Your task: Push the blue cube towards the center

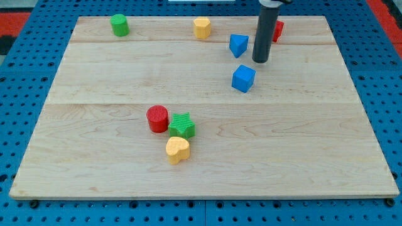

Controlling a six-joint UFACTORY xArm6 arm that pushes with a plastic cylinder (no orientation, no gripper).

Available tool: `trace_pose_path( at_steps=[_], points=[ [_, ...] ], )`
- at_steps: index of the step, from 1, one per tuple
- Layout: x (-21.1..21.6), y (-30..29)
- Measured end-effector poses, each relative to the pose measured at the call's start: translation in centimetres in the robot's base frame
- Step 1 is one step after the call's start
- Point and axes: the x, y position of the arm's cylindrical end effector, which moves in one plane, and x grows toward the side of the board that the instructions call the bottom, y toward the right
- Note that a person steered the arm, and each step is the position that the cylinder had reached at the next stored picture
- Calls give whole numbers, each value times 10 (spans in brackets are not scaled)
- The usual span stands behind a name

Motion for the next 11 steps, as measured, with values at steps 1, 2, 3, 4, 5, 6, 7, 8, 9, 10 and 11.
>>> trace_pose_path(
  at_steps=[1,2,3,4,5,6,7,8,9,10,11],
  points=[
    [39,19],
    [48,-3],
    [47,-54],
    [31,-35],
    [16,-57],
    [8,-114],
    [10,-150],
    [17,-99],
    [40,-54],
    [28,-65],
    [4,-108]
  ],
)
